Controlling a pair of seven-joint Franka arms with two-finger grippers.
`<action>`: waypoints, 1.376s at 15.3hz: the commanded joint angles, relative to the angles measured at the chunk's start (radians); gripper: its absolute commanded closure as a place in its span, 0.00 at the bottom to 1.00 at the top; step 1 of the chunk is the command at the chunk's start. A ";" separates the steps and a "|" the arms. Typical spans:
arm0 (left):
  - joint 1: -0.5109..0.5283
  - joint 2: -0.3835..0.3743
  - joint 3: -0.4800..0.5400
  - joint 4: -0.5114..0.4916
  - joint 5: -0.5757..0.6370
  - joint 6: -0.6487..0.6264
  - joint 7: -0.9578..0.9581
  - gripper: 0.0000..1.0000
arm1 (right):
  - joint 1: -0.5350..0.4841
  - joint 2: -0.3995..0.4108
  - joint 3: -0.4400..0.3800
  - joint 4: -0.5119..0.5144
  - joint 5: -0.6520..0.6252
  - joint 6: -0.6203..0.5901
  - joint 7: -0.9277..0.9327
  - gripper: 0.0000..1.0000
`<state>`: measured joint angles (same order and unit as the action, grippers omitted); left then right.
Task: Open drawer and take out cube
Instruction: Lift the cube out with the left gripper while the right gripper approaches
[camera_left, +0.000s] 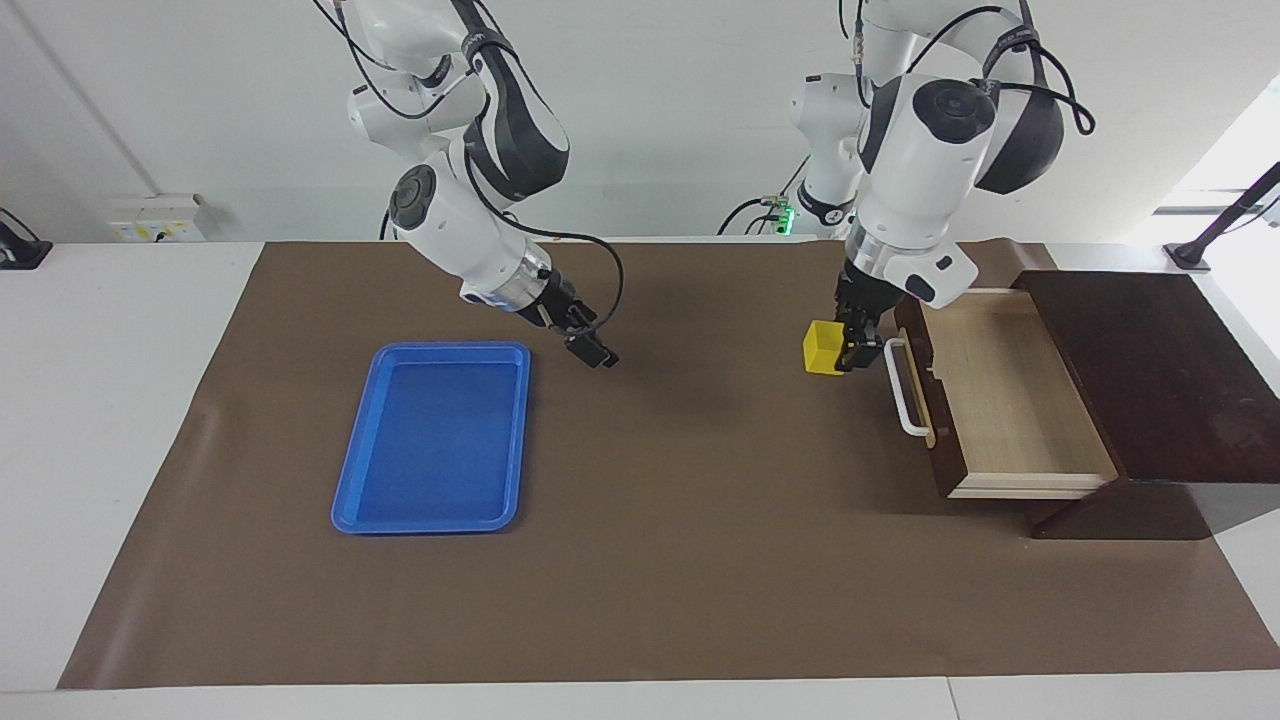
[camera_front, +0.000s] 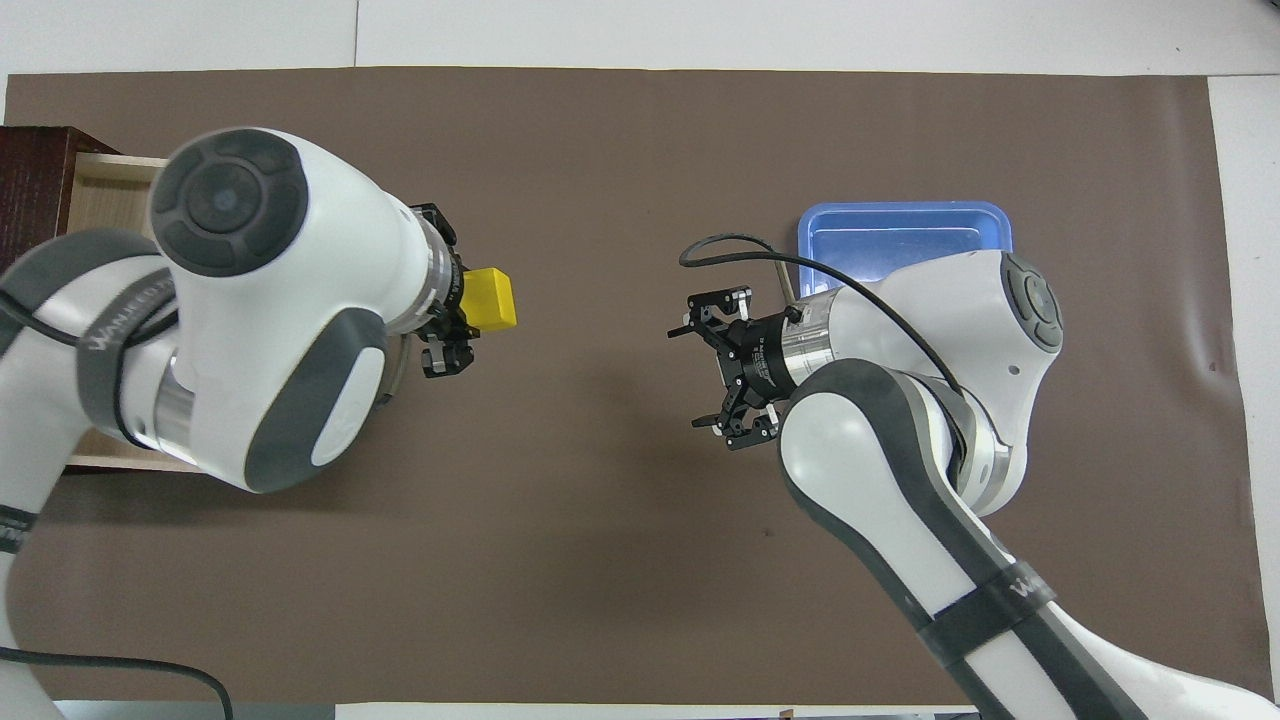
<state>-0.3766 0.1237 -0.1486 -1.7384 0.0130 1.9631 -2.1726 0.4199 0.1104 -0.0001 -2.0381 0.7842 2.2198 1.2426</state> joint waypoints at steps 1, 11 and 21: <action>-0.096 -0.044 0.018 -0.128 -0.013 0.095 -0.142 1.00 | 0.010 -0.021 -0.001 -0.031 0.053 0.023 0.023 0.00; -0.235 -0.059 0.017 -0.222 -0.015 0.161 -0.297 1.00 | 0.076 0.091 -0.003 0.035 0.064 0.072 0.014 0.00; -0.249 -0.072 0.018 -0.245 -0.015 0.203 -0.312 1.00 | 0.094 0.095 -0.001 0.053 0.090 0.064 0.047 0.00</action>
<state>-0.6018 0.0867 -0.1500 -1.9423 0.0128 2.1281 -2.4642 0.5069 0.1938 -0.0007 -2.0015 0.8505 2.2897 1.2618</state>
